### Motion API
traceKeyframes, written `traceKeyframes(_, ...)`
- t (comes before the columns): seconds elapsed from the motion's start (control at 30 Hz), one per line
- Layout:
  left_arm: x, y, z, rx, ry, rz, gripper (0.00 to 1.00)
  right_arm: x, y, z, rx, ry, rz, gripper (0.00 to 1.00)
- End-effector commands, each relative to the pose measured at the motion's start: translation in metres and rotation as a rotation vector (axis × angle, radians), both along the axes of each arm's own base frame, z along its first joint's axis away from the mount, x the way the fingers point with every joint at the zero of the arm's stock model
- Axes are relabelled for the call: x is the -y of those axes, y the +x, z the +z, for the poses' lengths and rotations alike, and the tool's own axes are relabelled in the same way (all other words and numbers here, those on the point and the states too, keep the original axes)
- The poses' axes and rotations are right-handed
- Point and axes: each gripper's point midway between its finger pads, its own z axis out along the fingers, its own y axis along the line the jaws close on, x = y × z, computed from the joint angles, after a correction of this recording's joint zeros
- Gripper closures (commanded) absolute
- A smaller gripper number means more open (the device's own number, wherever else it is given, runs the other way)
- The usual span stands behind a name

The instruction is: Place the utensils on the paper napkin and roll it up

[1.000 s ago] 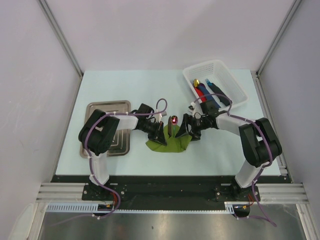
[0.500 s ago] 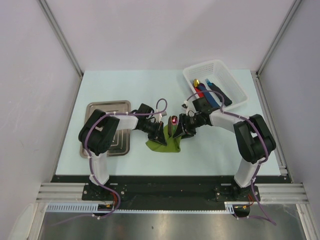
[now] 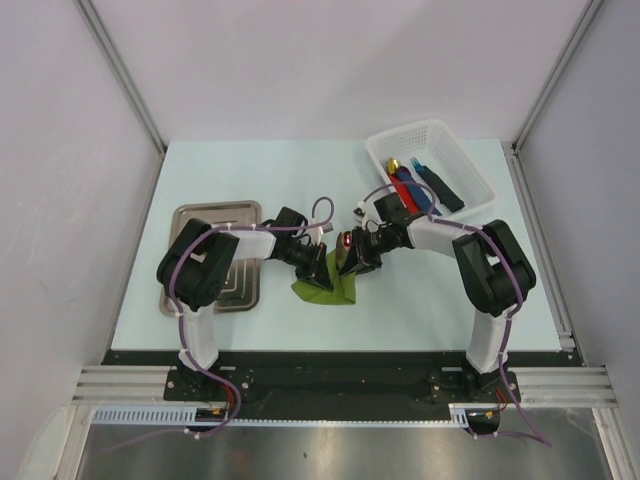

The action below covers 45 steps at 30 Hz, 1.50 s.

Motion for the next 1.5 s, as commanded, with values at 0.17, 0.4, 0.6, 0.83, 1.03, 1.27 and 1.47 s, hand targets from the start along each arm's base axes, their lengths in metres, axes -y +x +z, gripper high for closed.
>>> traceKeyframes(0.17,-0.002,0.011,0.007,0.053,-0.004,0.015,0.9,-0.024,0.012,0.0,-0.016,0.049,0.013,0.84)
traceKeyframes(0.4,-0.004,0.011,0.019,0.091,-0.022,-0.001,0.89,-0.027,0.015,-0.019,-0.044,0.029,0.006,0.84)
traceKeyframes(0.6,-0.014,0.004,0.029,0.112,-0.021,-0.015,0.87,-0.027,0.015,-0.032,-0.06,0.011,0.001,0.85)
traceKeyframes(0.83,-0.021,-0.004,0.03,0.111,-0.016,-0.027,0.86,-0.028,0.016,-0.035,-0.064,0.005,-0.003,0.85)
traceKeyframes(1.03,-0.022,-0.005,0.02,0.099,-0.003,-0.027,0.86,-0.031,0.017,-0.032,-0.053,0.004,-0.003,0.85)
traceKeyframes(1.27,-0.024,-0.002,0.005,0.074,0.033,-0.015,0.89,-0.037,0.017,-0.028,-0.049,0.012,0.004,0.85)
traceKeyframes(1.47,-0.025,-0.002,0.001,0.066,0.042,-0.011,0.91,-0.039,0.017,-0.032,-0.061,0.007,0.005,0.85)
